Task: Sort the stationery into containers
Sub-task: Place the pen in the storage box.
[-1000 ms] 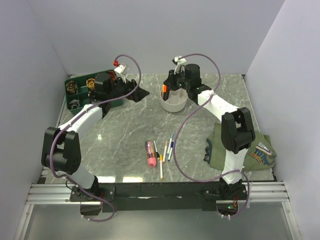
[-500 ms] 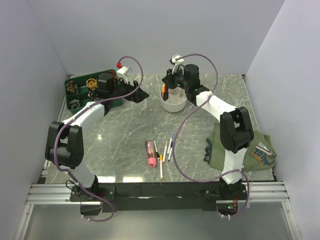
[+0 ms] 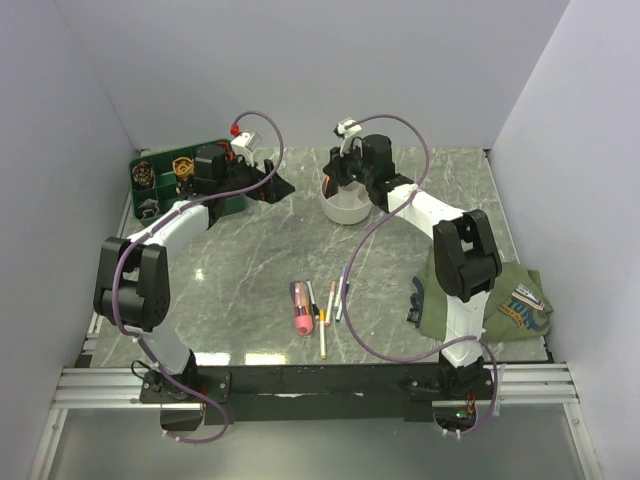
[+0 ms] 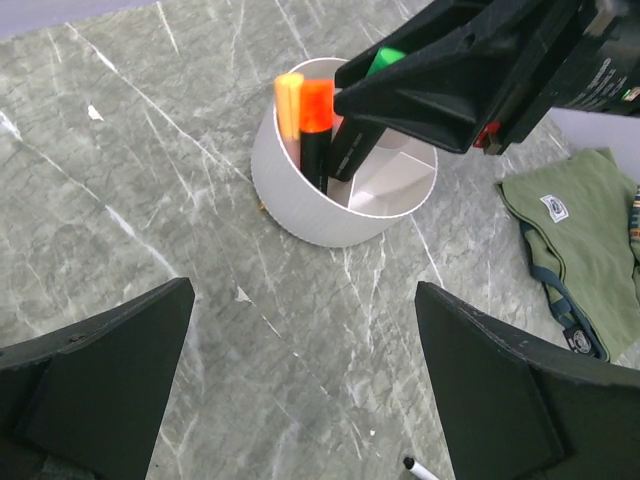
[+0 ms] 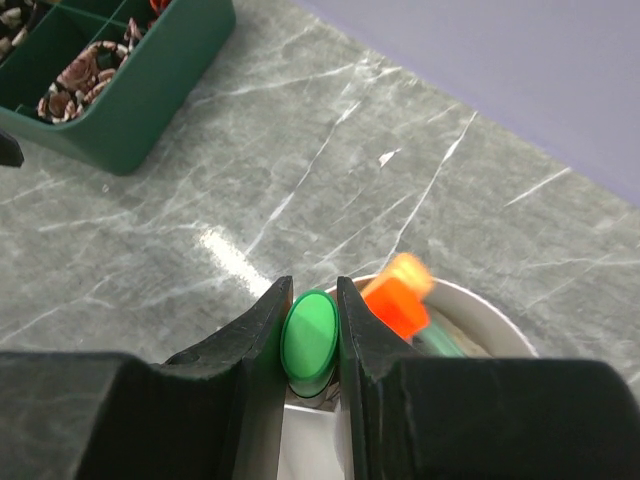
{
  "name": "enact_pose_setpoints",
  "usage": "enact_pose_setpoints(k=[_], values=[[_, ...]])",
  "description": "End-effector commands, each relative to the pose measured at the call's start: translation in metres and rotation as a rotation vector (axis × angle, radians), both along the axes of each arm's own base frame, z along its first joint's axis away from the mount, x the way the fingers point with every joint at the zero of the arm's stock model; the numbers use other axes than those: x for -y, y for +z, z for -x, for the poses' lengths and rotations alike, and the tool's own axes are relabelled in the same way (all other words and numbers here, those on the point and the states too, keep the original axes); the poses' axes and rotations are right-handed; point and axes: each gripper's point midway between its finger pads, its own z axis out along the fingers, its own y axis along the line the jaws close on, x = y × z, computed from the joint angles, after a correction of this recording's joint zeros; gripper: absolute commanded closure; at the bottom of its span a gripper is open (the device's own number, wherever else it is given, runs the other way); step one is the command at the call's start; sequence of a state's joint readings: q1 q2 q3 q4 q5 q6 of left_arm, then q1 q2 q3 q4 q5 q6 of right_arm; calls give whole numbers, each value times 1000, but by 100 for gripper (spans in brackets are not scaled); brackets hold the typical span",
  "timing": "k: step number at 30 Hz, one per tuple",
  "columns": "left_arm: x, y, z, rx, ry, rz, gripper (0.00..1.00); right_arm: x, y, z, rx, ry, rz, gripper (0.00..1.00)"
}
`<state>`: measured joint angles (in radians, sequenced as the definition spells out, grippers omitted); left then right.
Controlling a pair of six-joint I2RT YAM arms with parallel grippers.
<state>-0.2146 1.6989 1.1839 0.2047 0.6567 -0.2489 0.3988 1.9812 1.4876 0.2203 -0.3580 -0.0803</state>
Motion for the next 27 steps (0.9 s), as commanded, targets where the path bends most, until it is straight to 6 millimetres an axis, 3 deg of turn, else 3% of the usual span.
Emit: enact_pose_setpoints(k=[1, 21, 23, 24, 27], values=[[-2, 21, -12, 67, 10, 19, 1, -8, -1, 2, 24, 20, 15, 100], [-4, 8, -5, 25, -5, 18, 1, -7, -36, -2, -31, -19, 49, 98], [-4, 6, -4, 20, -6, 15, 1, -7, -39, -1, -32, -19, 60, 91], [-5, 3, -3, 14, -4, 13, 1, -8, -40, 0, -34, -15, 67, 74], [-7, 3, -2, 18, 3, 7, 1, -6, -34, -1, -25, -37, 56, 54]])
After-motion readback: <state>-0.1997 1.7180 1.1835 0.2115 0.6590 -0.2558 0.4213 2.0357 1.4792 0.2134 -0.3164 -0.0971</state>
